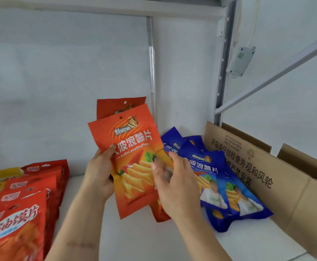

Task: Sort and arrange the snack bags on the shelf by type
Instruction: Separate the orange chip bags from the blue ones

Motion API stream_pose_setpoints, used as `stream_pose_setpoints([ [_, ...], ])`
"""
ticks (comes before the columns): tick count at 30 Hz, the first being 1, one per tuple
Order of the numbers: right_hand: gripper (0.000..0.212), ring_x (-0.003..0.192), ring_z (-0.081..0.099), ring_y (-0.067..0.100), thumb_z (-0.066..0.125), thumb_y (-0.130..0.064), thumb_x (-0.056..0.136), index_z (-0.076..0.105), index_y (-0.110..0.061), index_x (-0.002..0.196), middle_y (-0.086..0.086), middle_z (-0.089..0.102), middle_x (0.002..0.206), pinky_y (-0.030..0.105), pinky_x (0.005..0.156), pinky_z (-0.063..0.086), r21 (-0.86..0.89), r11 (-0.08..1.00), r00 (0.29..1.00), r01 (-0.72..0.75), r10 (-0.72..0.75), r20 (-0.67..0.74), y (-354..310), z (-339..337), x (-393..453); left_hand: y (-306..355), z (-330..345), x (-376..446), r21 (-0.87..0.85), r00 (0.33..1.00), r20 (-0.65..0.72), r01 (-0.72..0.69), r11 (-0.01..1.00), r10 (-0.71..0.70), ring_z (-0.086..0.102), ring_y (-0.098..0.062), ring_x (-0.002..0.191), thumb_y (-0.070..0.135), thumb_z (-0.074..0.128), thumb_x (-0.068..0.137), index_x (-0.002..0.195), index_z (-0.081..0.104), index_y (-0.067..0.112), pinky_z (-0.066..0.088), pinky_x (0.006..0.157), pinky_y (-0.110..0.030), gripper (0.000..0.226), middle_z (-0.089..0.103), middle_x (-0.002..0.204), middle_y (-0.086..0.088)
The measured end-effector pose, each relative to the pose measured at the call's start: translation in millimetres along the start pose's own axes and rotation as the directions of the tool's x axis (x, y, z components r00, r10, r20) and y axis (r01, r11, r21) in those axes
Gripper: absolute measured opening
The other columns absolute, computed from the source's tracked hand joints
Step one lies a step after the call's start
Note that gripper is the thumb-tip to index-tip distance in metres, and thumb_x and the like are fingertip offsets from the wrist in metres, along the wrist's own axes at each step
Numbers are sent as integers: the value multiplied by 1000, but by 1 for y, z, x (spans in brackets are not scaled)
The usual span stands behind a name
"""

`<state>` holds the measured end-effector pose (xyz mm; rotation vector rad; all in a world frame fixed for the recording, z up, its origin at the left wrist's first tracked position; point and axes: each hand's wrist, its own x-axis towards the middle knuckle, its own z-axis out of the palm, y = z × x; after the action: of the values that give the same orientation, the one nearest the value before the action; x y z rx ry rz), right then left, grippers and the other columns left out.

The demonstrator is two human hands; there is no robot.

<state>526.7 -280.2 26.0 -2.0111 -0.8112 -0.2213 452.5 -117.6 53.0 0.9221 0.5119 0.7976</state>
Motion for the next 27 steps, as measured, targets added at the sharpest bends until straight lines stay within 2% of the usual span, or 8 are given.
stream_pose_setpoints([
  [3, 64, 129, 39, 4, 41, -66, 92, 32, -33, 147, -13, 41, 142, 27, 102, 42, 127, 992, 1000, 8, -8, -4, 1, 15, -16, 1, -32, -11, 11, 994, -110, -27, 1000, 28, 74, -34, 96, 20, 56, 102, 113, 64, 20, 55, 91, -59, 14, 76, 110, -14],
  [7, 63, 123, 40, -6, 36, -66, 90, 39, -31, 142, -21, 43, 135, 4, 85, 35, 216, 976, 992, 42, -67, 108, 10, 23, -31, 2, -59, -24, 28, 981, -188, -37, 999, 42, 76, -31, 85, 18, 57, 102, 113, 65, 20, 59, 82, -53, 14, 78, 101, -12],
  [10, 52, 116, 45, -1, 33, -64, 96, 52, -31, 132, -19, 55, 128, 21, 100, 39, 114, 991, 970, 68, -93, 226, 19, 27, -31, -2, -68, -31, 61, 978, -207, -3, 998, 15, 76, -34, 89, 20, 60, 100, 120, 64, 16, 58, 84, -56, 21, 78, 105, -14],
  [12, 55, 106, 54, 7, 19, -65, 96, 60, -30, 110, -15, 63, 106, 35, 105, 38, -10, 993, 979, 116, -112, 169, 25, 30, -29, -6, -69, -35, 73, 979, -202, 40, 997, -24, 75, -37, 93, 20, 61, 100, 120, 63, 12, 56, 89, -60, 22, 77, 105, -17],
  [14, 69, 106, 57, 9, 2, -64, 92, 59, -28, 101, -13, 65, 100, 37, 108, 34, -136, 980, 984, 145, -129, 123, 32, 32, -25, -10, -69, -38, 76, 979, -194, 74, 994, -58, 74, -38, 94, 21, 61, 100, 116, 64, 11, 55, 92, -60, 19, 77, 104, -18],
  [16, 79, 118, 54, 9, -7, -65, 92, 61, -28, 108, -12, 66, 112, 37, 111, 27, -229, 966, 987, 122, -94, 128, 40, 32, -20, -13, -71, -38, 80, 979, -191, 84, 993, -68, 74, -37, 90, 20, 60, 100, 111, 66, 12, 56, 90, -58, 15, 78, 101, -18],
  [20, 57, 126, 49, 12, 11, -53, 101, 61, -28, 113, -10, 62, 125, 43, 116, 23, -197, 979, 990, -50, 75, 120, 46, 26, -8, -17, -80, -33, 93, 976, -200, 106, 990, -86, 75, -35, 81, 20, 60, 100, 109, 65, 13, 58, 85, -55, 13, 78, 95, -17],
  [27, 56, 139, 38, 26, 17, -52, 102, 46, -24, 141, 1, 44, 150, 52, 116, 21, -277, 920, 937, -279, 324, 132, 35, 28, 14, -25, -88, -24, 66, 967, -221, 145, 987, -128, 75, -36, 86, 21, 63, 98, 116, 65, 10, 58, 85, -58, 21, 78, 98, -17],
])
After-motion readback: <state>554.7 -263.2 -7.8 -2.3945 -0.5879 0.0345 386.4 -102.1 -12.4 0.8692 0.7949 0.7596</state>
